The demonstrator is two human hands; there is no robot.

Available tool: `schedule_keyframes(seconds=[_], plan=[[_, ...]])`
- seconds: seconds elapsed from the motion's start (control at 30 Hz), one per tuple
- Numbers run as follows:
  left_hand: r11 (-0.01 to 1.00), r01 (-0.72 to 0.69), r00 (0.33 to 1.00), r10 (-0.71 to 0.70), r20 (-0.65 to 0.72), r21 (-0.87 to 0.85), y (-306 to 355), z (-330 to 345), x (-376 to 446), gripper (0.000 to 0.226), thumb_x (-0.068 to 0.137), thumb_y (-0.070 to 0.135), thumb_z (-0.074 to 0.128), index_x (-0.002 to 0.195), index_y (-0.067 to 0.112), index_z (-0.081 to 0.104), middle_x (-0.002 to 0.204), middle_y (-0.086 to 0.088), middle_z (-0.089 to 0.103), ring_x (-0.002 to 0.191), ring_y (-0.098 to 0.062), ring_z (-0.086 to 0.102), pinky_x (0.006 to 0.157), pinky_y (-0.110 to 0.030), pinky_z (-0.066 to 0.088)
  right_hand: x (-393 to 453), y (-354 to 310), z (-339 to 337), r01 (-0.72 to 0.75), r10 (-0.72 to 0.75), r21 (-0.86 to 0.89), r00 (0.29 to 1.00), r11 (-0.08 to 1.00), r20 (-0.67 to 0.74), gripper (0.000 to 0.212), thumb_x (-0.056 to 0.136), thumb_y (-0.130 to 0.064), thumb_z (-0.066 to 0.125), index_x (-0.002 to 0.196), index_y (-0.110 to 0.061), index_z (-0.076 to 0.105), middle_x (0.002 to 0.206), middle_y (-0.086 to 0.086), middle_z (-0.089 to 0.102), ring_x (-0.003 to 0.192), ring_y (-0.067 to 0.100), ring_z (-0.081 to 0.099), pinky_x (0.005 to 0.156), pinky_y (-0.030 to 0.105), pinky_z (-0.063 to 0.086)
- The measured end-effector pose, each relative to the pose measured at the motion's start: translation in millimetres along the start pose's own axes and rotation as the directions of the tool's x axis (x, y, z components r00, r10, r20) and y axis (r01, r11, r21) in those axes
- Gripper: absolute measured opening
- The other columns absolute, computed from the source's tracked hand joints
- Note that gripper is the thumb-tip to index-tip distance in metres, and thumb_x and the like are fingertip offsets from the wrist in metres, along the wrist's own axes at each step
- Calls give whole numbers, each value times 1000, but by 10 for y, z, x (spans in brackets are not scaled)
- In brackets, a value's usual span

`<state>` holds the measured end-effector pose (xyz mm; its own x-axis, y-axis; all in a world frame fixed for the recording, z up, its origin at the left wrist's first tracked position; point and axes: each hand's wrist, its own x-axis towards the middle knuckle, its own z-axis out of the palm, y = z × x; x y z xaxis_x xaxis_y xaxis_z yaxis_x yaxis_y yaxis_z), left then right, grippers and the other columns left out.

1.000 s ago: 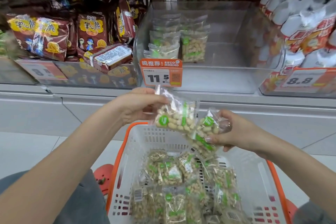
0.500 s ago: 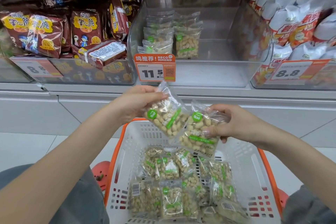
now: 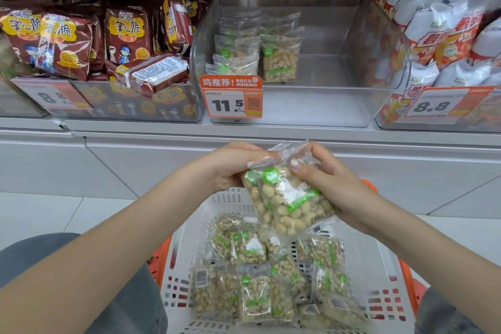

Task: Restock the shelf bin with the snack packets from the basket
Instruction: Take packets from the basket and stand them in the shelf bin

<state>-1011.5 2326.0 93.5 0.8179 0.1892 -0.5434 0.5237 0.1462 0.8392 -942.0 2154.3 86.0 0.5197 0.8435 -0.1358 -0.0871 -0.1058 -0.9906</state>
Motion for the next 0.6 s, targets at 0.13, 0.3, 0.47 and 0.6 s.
schedule_keyframes(seconds=[0.13,0.3,0.47,0.6], plan=[[893,106,994,-112,11,-438,-59,51,-27,48,85,46,59,101,2,63,89,-14,72,75,-22,69,72,-30,58,35,3,38,45,-43,24,997,999,-67,27,75,-41,70,91,-23,58,76,-1,70,71,15,65,58,29,52],[838,-21,999,36,17,-545,-65,138,-177,82,74,76,49,113,5,62,87,-5,69,85,-21,63,84,-38,50,96,-73,-29,147,-122,132,975,980,-186,25,67,-46,69,81,-27,60,72,-6,67,65,12,63,53,24,52],[983,-179,984,179,-1,-49,-144,410,-300,101,53,38,84,131,22,21,93,9,69,74,-3,66,70,-23,55,58,-81,-44,185,-166,56,955,981,-244,39,74,-43,73,102,-27,50,72,-7,67,64,9,63,52,21,50],[966,-252,968,252,-9,-65,-191,479,-294,89,73,-8,74,138,13,17,106,17,61,84,13,64,74,-13,54,42,-78,-37,150,-167,-75,931,986,-324,69,60,-61,75,113,-38,38,101,19,65,87,28,68,77,42,57]])
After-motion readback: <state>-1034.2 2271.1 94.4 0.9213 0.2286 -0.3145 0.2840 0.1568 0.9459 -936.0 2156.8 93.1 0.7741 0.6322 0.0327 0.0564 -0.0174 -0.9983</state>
